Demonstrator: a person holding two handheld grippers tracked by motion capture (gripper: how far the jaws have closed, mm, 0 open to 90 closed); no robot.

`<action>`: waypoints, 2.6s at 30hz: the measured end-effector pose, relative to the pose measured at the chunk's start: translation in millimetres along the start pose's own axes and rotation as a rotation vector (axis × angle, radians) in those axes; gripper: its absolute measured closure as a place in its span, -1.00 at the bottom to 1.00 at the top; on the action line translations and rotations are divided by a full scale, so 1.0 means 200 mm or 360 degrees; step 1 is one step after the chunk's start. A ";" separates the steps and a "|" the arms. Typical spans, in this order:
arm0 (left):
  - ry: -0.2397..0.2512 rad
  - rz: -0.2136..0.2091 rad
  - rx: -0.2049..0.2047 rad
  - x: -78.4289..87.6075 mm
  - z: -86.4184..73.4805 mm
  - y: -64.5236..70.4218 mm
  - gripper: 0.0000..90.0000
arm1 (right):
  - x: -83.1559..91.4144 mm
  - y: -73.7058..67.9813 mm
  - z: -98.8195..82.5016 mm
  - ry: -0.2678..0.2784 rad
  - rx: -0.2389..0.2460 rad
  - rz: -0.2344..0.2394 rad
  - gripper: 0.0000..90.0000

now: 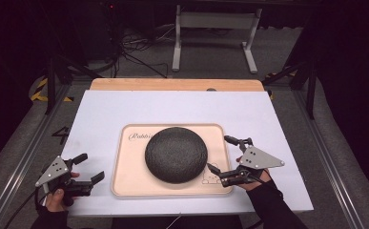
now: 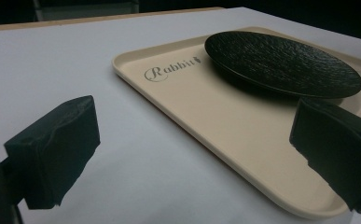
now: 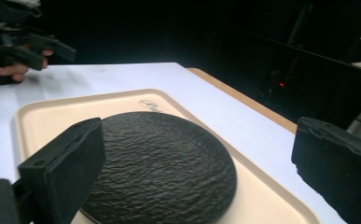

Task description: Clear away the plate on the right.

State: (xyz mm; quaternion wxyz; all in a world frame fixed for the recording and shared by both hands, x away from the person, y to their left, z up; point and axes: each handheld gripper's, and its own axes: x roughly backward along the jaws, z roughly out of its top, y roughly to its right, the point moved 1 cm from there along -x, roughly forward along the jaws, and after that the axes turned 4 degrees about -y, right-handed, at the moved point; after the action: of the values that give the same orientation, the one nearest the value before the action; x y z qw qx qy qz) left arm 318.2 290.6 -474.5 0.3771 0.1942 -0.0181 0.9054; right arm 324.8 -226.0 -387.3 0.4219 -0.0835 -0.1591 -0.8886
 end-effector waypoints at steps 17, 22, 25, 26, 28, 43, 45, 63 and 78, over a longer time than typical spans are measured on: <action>0.0010 0.0010 0.0001 0.00 0.00 0.00 -0.95 | 0.21 0.23 -0.17 -0.0030 -0.0078 -0.0215 -0.95; 0.0007 0.0009 -0.0003 0.00 0.00 0.00 -0.95 | 0.26 0.28 -0.22 -0.0039 -0.0114 -0.0283 -0.95; 0.0006 0.0007 -0.0001 0.00 0.00 0.00 -0.95 | 0.29 0.32 -0.26 -0.0043 -0.0140 -0.0305 -0.94; 0.0006 0.0007 -0.0001 0.00 0.00 0.00 -0.95 | 0.30 0.32 -0.27 -0.0052 -0.0146 -0.0307 -0.95; 0.0007 0.0008 -0.0003 0.00 0.00 0.00 -0.95 | 0.31 0.34 -0.29 -0.0067 -0.0156 -0.0318 -0.95; 0.0007 0.0010 -0.0003 0.00 0.00 0.00 -0.95 | 0.35 0.41 -0.46 -0.0056 -0.0233 -0.0428 -0.97; 0.0007 0.0010 -0.0004 0.00 0.00 0.00 -0.95 | 0.35 0.41 -0.47 -0.0042 -0.0236 -0.0416 -0.97; 0.0010 0.0013 -0.0013 0.00 0.00 0.01 -0.95 | 0.41 0.36 -0.58 0.0124 -0.0260 -0.0464 -0.93; 0.0011 0.0015 -0.0010 0.00 0.00 0.01 -0.95 | 0.40 0.37 -0.58 0.0106 -0.0302 -0.0484 -0.93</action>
State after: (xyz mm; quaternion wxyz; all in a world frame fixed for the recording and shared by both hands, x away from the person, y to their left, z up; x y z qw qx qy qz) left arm 317.0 289.7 -474.7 0.3734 0.1899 -0.0206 0.9078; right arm 330.0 -369.2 -458.1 0.2779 -0.0683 -0.0713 -0.9555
